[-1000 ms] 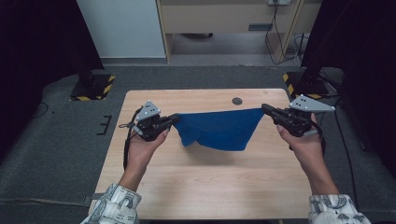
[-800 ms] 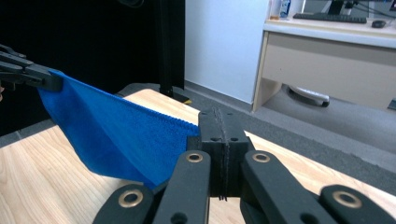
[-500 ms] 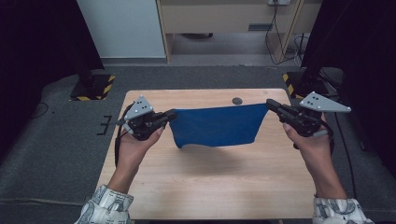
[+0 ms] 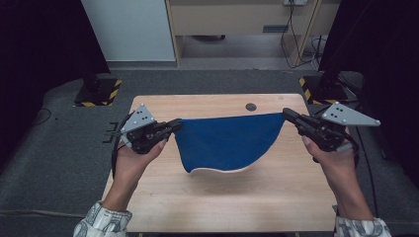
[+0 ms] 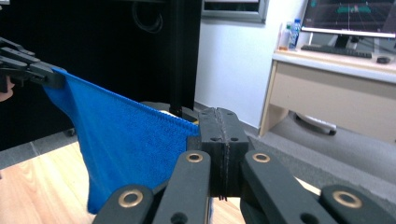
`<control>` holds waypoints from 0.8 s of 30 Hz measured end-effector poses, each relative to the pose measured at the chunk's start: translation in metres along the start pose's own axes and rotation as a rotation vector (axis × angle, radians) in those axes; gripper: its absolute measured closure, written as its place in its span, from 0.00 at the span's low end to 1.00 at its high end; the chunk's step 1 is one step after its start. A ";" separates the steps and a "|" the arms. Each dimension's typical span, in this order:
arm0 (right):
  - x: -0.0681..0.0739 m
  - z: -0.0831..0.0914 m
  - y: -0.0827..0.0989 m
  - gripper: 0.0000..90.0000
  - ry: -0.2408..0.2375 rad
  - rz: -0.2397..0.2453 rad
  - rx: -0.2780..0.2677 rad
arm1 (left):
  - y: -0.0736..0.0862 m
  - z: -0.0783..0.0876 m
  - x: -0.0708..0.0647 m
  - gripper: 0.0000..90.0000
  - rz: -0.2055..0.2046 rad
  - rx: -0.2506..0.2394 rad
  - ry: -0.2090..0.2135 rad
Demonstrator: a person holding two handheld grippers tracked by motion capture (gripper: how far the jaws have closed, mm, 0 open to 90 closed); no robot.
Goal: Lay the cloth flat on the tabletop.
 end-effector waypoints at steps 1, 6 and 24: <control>0.002 0.003 -0.001 1.00 -0.002 0.001 -0.006 | -0.002 0.005 -0.005 0.96 -0.012 -0.005 0.001; 0.016 0.028 -0.009 1.00 -0.016 0.033 -0.035 | -0.010 0.021 -0.022 0.96 -0.041 -0.002 0.011; -0.027 -0.051 0.036 1.00 0.047 -0.020 0.208 | 0.027 -0.066 0.063 0.93 0.093 0.203 0.016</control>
Point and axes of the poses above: each handheld gripper's, and its own axes: z roughly backward along the jaws, y roughly out of its underside, x roughly to its left, the point moved 1 cm from there along -z, roughly forward along the jaws, and after that the axes turned 6 degrees about y, right-handed, at the moved point
